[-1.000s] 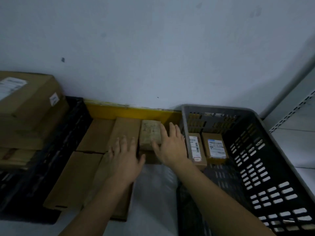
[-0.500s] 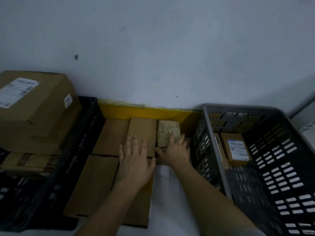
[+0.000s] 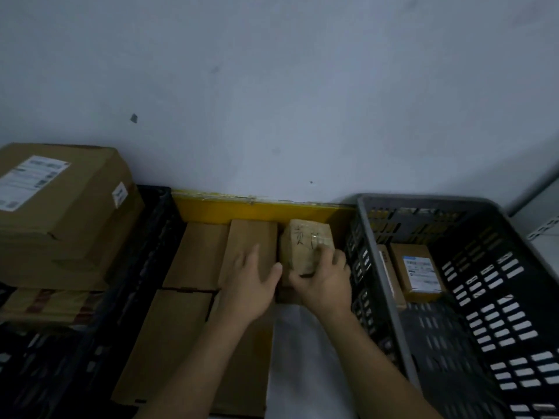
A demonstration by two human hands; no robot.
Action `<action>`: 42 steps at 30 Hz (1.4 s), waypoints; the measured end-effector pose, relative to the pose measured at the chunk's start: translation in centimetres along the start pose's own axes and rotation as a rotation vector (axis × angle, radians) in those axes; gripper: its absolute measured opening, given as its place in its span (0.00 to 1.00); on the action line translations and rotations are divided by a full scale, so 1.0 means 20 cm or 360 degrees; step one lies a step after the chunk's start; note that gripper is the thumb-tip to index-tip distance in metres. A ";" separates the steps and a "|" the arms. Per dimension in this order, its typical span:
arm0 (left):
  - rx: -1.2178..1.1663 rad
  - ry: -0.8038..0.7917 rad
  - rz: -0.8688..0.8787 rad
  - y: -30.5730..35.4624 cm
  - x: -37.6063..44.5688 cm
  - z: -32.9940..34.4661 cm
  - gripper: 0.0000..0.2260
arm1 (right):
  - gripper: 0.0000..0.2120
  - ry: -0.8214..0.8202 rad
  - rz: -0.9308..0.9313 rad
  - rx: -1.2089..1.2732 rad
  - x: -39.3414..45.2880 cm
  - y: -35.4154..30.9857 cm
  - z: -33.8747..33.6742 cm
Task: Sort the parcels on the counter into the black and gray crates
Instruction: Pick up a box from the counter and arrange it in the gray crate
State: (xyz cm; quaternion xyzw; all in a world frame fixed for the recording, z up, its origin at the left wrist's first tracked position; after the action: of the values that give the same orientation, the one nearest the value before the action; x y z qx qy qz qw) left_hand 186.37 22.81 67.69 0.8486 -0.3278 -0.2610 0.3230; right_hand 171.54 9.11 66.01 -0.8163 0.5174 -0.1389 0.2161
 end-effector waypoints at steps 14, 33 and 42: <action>-0.1597 -0.0353 0.0005 0.25 -0.27 0.13 0.26 | 0.45 -0.0137 -0.0007 0.1291 -0.57 0.01 -0.52; -0.1995 -0.0474 -0.0037 0.43 -0.49 0.04 0.30 | 0.43 0.0262 -0.0313 0.1180 -0.79 -0.05 -0.77; -0.1550 -0.0167 0.0230 0.48 -0.49 -0.05 0.29 | 0.48 0.0467 -0.0226 0.0947 -0.84 -0.02 -0.80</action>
State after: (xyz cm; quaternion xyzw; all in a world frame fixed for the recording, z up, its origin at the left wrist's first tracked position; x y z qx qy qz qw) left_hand 176.97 24.71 77.48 0.5599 -0.2415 -0.4033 0.6823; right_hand 157.43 20.98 80.06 -0.7227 0.4215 -0.4147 0.3579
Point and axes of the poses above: each hand's wrist, its own x-axis towards the middle knuckle, its own z-axis out of the palm, y = z × x, the point moved 8 cm from there along x, towards the middle knuckle, and after that the axes turned 1 degree about -x, right-handed, at the moved point
